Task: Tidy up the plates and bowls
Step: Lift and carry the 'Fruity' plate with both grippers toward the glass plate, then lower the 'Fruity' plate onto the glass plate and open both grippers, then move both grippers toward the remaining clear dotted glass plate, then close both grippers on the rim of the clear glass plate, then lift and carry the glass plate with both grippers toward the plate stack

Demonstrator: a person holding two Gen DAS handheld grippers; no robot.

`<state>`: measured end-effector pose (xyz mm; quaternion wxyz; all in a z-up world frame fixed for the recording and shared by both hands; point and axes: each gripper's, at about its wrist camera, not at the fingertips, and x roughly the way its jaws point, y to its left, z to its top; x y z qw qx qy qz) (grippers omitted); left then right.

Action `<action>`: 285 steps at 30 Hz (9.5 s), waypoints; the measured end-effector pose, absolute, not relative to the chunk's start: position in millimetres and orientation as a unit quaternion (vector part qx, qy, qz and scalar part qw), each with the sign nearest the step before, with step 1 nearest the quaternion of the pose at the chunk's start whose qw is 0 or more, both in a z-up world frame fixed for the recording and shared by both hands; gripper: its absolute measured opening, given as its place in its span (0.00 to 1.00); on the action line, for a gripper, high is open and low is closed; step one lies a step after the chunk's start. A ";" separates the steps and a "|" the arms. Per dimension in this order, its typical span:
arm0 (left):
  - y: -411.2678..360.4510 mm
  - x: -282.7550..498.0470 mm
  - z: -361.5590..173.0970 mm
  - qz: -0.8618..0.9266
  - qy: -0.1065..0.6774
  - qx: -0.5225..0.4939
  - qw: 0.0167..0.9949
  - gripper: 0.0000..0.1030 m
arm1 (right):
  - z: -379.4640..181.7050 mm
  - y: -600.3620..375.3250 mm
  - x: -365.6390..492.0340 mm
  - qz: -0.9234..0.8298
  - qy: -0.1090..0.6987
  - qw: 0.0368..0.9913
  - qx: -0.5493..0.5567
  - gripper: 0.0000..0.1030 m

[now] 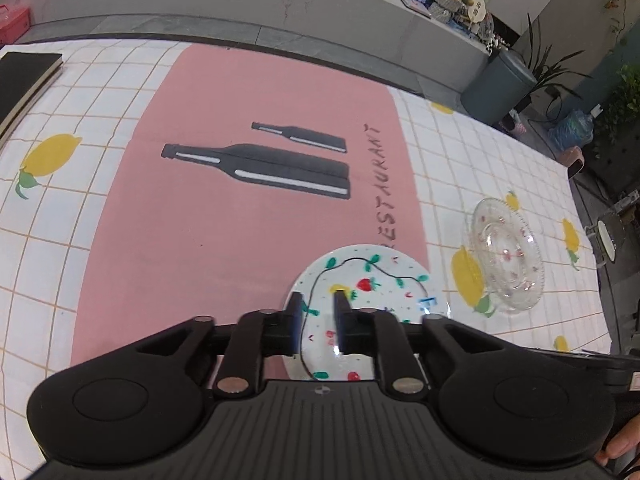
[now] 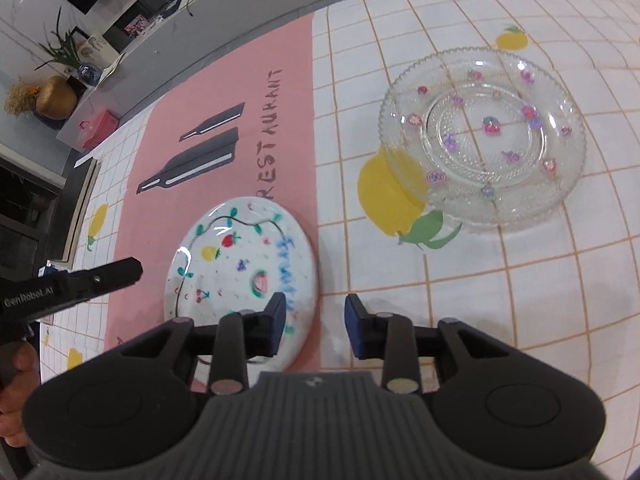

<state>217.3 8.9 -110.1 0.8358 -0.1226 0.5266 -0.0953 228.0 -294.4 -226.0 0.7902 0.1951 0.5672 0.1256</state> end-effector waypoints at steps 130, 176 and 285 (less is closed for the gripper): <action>-192.6 206.1 -145.1 -0.178 0.727 0.189 0.636 0.29 | -209.9 -352.2 207.9 0.103 0.720 0.680 -0.087 0.41; -189.1 355.2 -142.5 -0.187 0.669 0.007 0.720 0.37 | -193.6 -383.7 373.6 0.075 0.683 0.727 0.006 0.41; -175.0 270.4 -133.4 -0.129 0.599 -0.077 0.786 0.12 | -223.0 -490.0 205.3 0.025 0.501 0.774 0.386 0.06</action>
